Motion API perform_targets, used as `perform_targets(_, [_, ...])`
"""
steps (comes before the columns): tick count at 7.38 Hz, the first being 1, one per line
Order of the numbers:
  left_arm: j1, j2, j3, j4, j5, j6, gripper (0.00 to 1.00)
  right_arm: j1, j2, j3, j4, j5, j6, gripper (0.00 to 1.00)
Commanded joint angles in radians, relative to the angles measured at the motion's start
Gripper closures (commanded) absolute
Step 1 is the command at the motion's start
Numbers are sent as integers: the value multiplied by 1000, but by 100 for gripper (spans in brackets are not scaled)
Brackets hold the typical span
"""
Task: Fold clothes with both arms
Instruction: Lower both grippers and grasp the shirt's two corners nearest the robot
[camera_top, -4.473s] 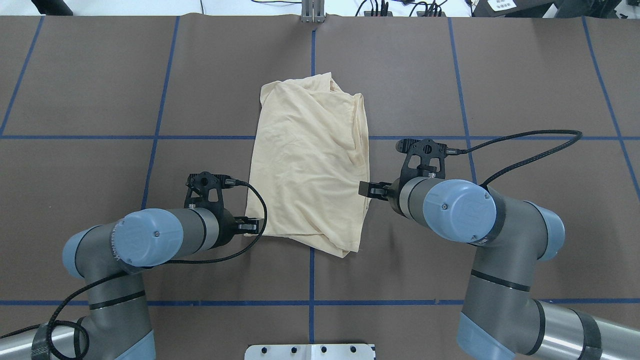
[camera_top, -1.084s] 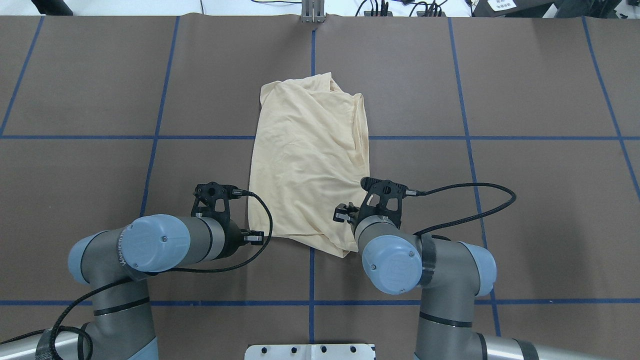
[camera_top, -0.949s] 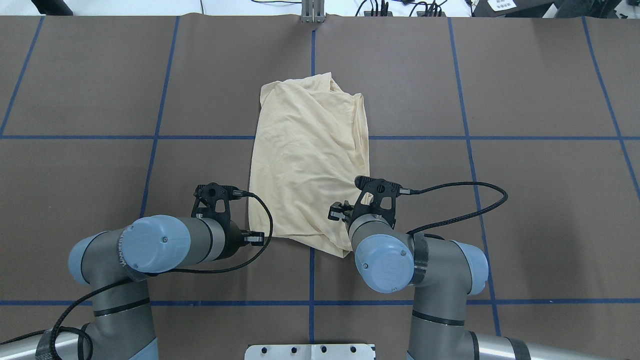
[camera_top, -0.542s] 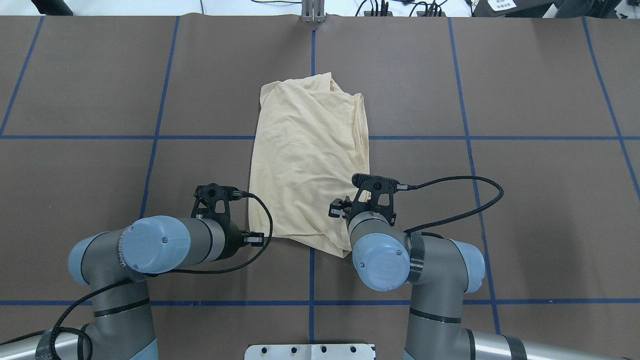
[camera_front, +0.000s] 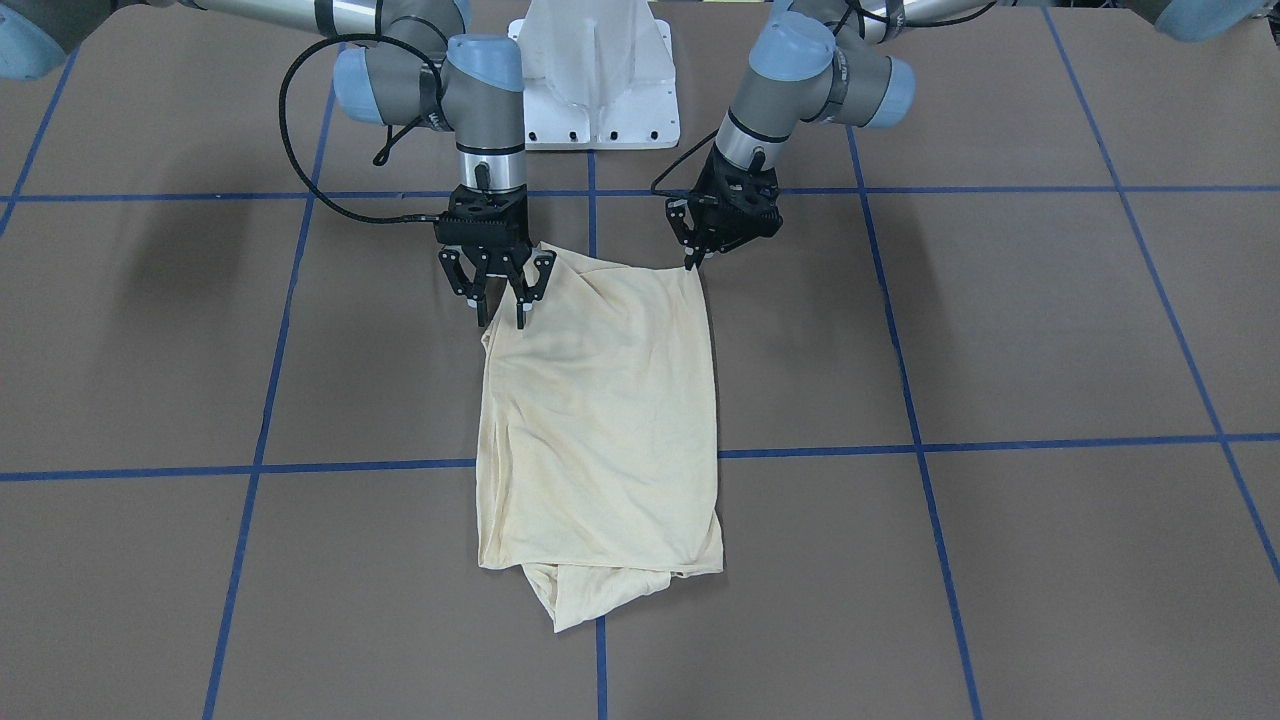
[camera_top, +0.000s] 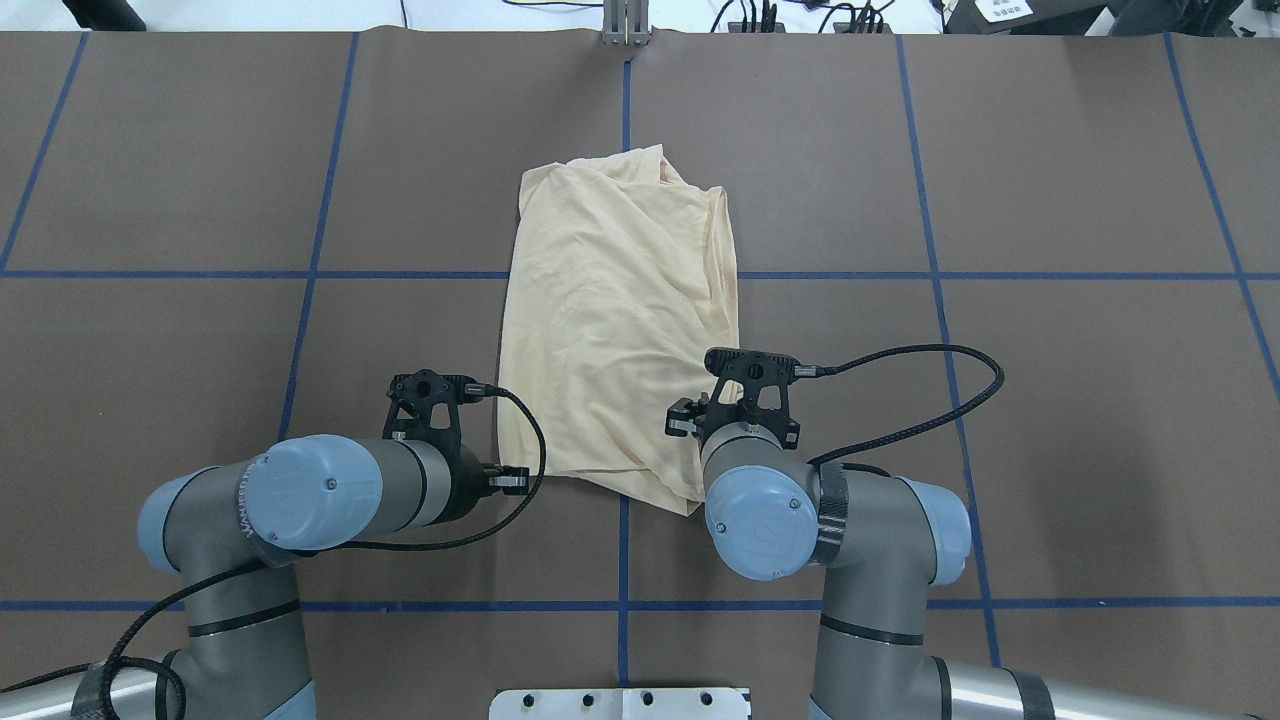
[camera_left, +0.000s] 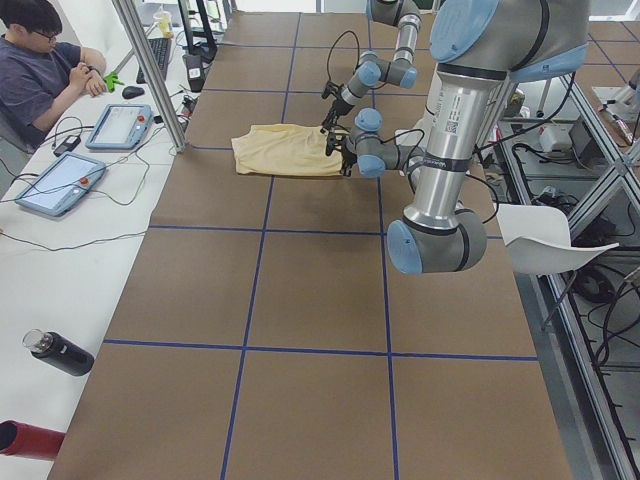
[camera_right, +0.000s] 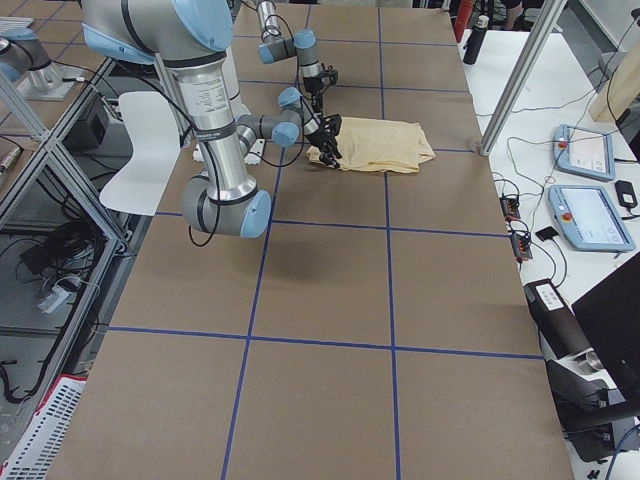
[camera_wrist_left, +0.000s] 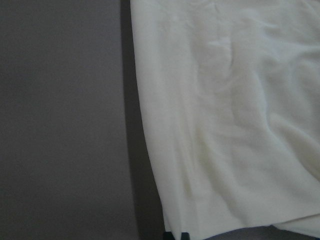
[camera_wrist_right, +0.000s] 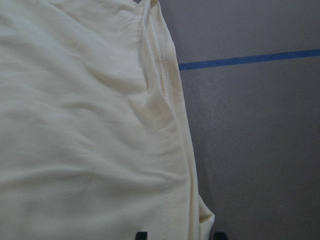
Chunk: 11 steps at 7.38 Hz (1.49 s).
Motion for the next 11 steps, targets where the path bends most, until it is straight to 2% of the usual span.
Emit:
perform_targets(1, [2, 0, 0, 0, 0, 1, 100, -10, 0, -1, -1, -18, 0, 58])
perform_targets(9, [1, -2, -2, 0, -1, -1, 100, -15, 0, -9, -39, -37, -8, 58])
perform_targets(10, [1, -2, -2, 0, 0, -1, 100, -15, 3, -9, -39, -38, -8, 76])
perform_targets(11, [1, -2, -2, 0, -1, 1, 100, -16, 3, -9, -39, -38, -8, 100])
